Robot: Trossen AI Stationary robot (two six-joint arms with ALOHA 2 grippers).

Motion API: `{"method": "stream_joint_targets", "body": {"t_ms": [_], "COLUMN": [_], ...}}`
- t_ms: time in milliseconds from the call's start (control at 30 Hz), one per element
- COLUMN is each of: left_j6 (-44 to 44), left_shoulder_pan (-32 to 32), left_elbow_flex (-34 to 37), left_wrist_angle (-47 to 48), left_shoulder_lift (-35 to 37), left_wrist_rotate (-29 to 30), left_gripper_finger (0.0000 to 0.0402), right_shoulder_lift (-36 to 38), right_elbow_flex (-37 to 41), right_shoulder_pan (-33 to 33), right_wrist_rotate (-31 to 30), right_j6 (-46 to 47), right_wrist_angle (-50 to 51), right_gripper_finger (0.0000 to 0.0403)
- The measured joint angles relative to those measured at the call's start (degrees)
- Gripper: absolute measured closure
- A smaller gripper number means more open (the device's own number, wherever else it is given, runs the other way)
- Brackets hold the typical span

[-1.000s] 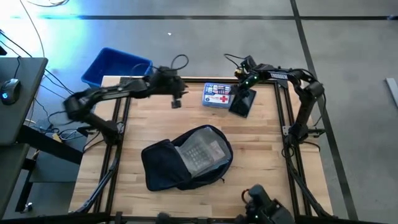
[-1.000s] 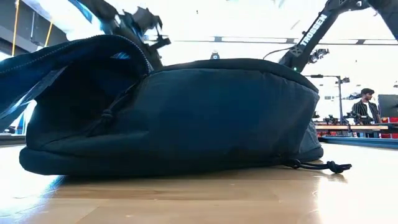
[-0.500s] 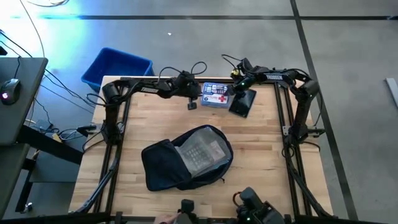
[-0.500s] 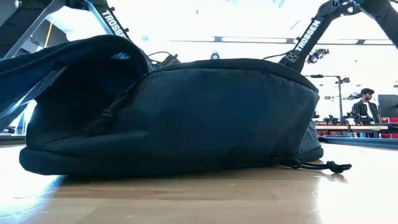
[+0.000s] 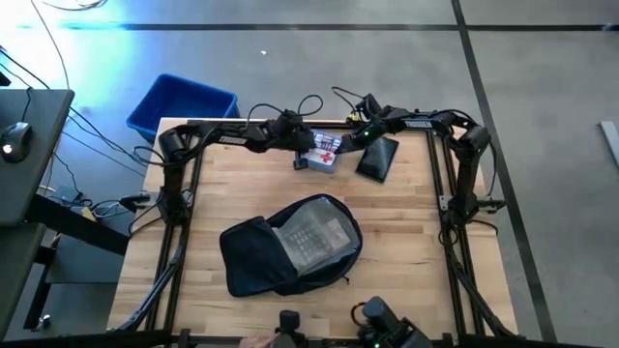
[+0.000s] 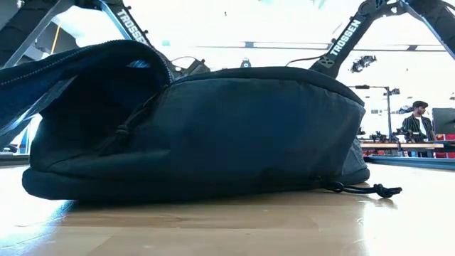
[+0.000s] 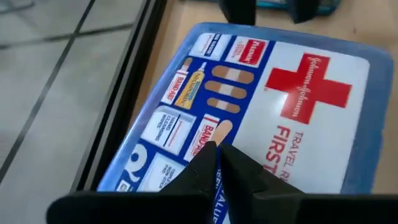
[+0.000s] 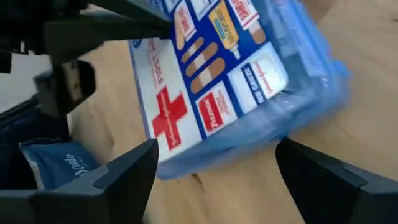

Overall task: Unpack backpack
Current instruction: Put the blue first aid kit in the black backpack

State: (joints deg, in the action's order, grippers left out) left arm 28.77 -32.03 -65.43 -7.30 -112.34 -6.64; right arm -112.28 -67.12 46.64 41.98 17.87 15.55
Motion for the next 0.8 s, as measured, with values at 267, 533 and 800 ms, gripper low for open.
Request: {"method": "stream_joint_targets", "body": {"t_ms": [267,533,800], "left_j6": [-0.1,-4.0,-5.6], "left_shoulder_pan": [-1.0,-11.2,-9.4], "left_elbow_flex": [-0.1,-0.3,-4.5], "left_wrist_angle": [13.3,17.1,18.4], "left_shoulder_lift": [10.3,4.1,-3.7], "left_wrist_rotate": [12.6,-4.8,-11.8], "left_gripper_finger": [0.0401,0.0401,0.0402], "right_shoulder_lift": [0.2,0.0,-6.8], "right_elbow_flex": [-0.1,-3.2,-11.9], "right_shoulder_pan": [1.7,1.8,0.6], "right_wrist_rotate": [-2.8,-9.5,-10.9], "right_j6": [4.3,5.3,2.2], "right_wrist_angle": [3.1,3.1,12.5], "right_gripper_finger": [0.0096,0.0096,0.0096]}}
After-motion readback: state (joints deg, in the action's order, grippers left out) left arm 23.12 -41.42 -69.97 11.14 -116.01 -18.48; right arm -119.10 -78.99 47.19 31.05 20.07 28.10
